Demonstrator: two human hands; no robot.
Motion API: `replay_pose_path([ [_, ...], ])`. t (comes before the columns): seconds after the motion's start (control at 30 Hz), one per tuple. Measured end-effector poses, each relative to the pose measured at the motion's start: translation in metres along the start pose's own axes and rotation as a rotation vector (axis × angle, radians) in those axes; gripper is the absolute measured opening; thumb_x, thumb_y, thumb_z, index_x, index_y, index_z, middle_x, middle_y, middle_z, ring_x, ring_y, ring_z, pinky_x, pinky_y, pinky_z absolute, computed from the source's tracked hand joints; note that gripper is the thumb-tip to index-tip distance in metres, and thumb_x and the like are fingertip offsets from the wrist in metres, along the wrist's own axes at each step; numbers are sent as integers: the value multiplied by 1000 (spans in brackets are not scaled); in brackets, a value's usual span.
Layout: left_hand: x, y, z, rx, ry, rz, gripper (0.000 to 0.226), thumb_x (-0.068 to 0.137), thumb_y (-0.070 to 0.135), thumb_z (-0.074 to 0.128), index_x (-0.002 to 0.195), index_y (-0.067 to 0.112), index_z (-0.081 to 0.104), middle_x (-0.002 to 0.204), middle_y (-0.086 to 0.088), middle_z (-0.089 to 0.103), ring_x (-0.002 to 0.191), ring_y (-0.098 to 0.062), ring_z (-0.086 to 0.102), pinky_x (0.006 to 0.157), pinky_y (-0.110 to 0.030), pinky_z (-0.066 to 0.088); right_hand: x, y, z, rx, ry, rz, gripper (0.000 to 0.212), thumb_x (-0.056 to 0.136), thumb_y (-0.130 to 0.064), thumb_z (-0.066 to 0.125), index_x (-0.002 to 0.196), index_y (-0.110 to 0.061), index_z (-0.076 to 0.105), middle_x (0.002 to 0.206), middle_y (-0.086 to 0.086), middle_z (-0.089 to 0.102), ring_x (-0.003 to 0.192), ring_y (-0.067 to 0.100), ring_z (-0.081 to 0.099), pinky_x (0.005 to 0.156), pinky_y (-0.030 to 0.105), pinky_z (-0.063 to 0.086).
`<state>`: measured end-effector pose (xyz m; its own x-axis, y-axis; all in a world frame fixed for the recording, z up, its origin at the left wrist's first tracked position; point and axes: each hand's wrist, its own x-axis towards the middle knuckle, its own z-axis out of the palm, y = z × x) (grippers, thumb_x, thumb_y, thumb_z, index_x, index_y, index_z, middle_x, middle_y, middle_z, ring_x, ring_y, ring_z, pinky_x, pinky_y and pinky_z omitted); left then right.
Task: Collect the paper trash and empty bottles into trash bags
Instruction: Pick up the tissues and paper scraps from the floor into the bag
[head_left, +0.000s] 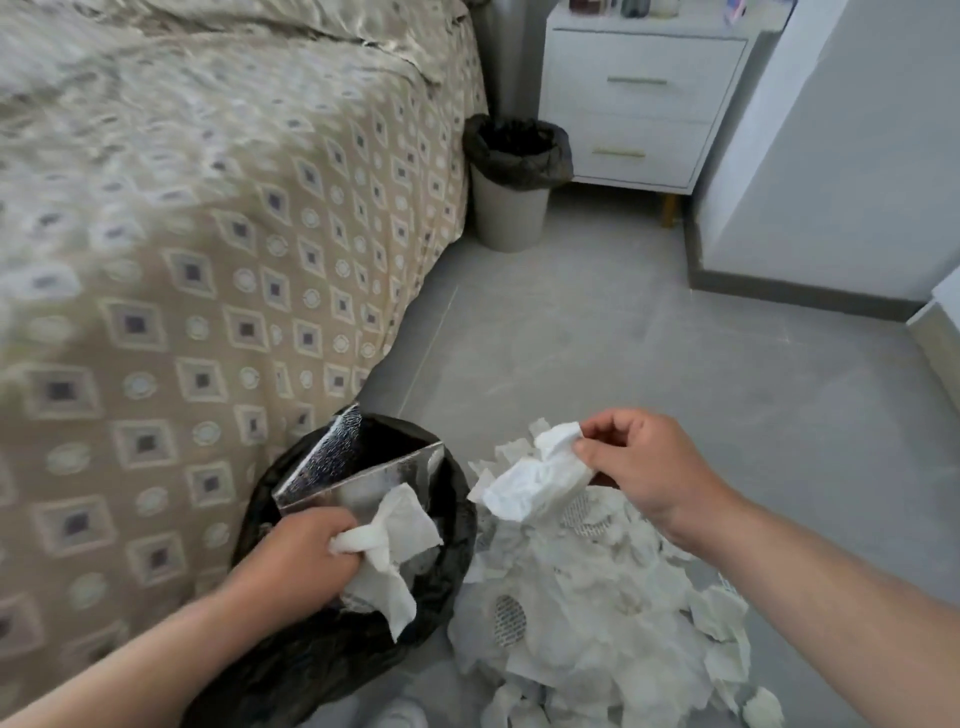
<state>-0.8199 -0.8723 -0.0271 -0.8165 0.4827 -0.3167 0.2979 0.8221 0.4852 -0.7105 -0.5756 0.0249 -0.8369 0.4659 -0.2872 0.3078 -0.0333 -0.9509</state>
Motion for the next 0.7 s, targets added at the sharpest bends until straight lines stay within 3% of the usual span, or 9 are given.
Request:
replay_pose_path([
  [0.07,3,-26,18,34,-22,-74,13,79,18,55,67,17,57,67,5,60,67,-7,56,52,-16,35,-6,-5,26,-10,-64,-6,15,84,6,65,76,-6,68,70,9,68,64,17,63,64,28,57],
  [0.17,16,-39,38,19,-64,-120,18,83,26,52,68,17,53,69,6,59,68,-6,56,52,-20,36,-7,-2,60,-17,-107,18,17,83,4,67,76,-11,68,70,4,67,68,17,62,71,35,56],
  [0.3,33,-37,53,-115,-258,-70,9,83,31,54,86,27,62,85,13,63,84,-4,58,68,-12,44,-3,16,99,-42,-122,77,11,77,-6,72,74,-17,74,78,11,73,76,28,68,82,46,58],
  [0.33,35,-36,53,-161,-292,-43,22,78,37,57,97,29,63,95,15,63,91,-2,58,75,-13,46,-1,21,107,-55,-118,87,7,75,-11,72,76,-17,74,82,13,73,79,28,68,84,49,57],
  [0.4,37,-38,48,-272,-301,60,49,69,47,59,116,34,59,114,19,62,106,1,57,91,-20,46,2,31,120,-107,-122,99,7,77,-11,71,76,-17,72,78,7,71,77,18,66,83,45,58],
  [0.5,27,-35,27,-402,-284,158,31,74,38,64,105,36,63,108,20,67,104,1,61,92,-24,49,4,44,135,-263,-162,81,13,85,-11,67,80,-22,70,78,-7,69,73,5,62,77,25,54],
  [0.57,19,-44,16,-377,-209,152,36,71,36,69,105,44,60,105,21,67,100,5,61,88,-18,48,6,50,142,-367,-199,54,11,88,-15,64,88,-25,70,83,-9,69,76,1,61,74,17,50],
  [0.63,7,-58,9,-209,-73,102,52,69,46,70,117,51,52,114,33,52,105,12,51,89,-5,37,7,56,148,-498,-268,41,20,91,-19,59,109,-24,68,102,-8,69,93,4,63,83,15,46],
  [0.7,-5,-67,5,-59,40,60,62,68,55,62,126,43,47,117,39,40,111,10,44,91,-1,27,6,61,151,-684,-341,-14,36,95,-22,51,131,-20,57,126,-3,61,117,10,55,96,18,39],
])
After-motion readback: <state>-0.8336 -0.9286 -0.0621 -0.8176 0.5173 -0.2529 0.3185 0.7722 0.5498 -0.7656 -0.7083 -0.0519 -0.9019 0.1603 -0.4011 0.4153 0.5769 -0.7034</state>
